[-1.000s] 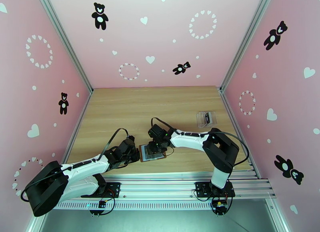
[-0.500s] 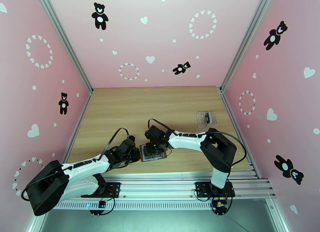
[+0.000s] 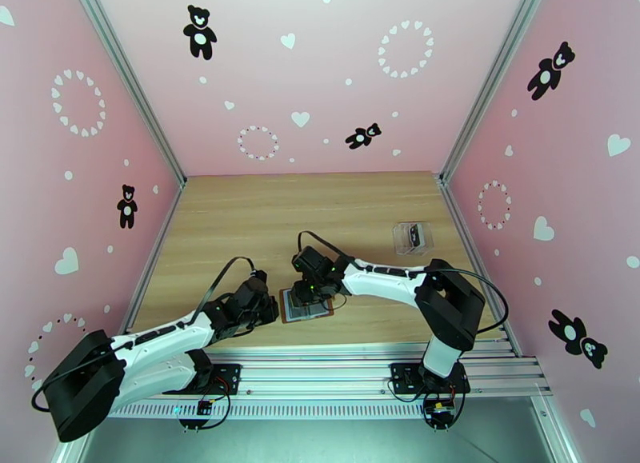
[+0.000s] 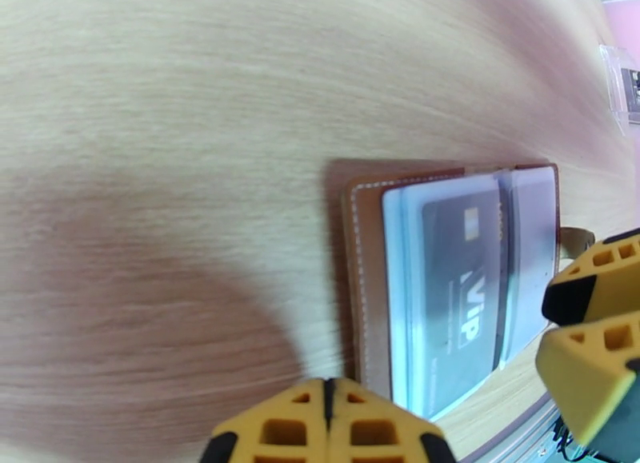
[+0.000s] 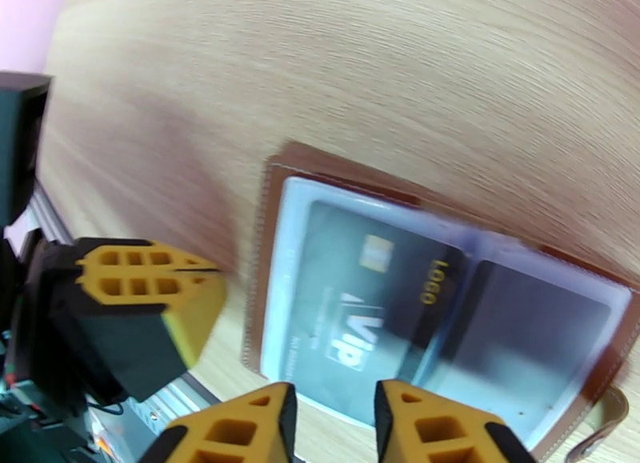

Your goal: Put the credit cards into the card holder

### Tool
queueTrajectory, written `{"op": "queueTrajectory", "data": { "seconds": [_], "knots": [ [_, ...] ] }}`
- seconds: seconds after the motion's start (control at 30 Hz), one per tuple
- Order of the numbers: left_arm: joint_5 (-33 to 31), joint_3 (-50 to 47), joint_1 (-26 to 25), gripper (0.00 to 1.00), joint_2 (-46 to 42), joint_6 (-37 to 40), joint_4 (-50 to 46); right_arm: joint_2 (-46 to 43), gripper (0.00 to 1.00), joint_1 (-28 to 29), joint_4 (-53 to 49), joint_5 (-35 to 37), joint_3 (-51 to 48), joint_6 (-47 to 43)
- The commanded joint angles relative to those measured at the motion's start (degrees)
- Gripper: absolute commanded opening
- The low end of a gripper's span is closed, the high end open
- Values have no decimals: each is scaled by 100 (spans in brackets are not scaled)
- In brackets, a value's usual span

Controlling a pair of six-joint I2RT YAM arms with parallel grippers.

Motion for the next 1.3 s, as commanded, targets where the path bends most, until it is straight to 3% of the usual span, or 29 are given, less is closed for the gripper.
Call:
{"op": "queueTrajectory", "data": {
  "seconds": [0.0, 0.2, 0.77, 1.27],
  "knots": [
    [-90, 127, -51, 0, -122, -4, -201, 200, 32, 15, -224, 190, 215, -82],
    [48, 111, -49, 0, -214, -18, -121, 388, 31, 16, -202, 111, 256, -78],
    [63, 92, -60, 0, -342, -43, -156, 428, 8, 15, -176, 294, 33, -34],
    [44, 136, -60, 0, -692, -100, -373, 592, 4, 26, -280, 455, 19, -47]
  ]
}}
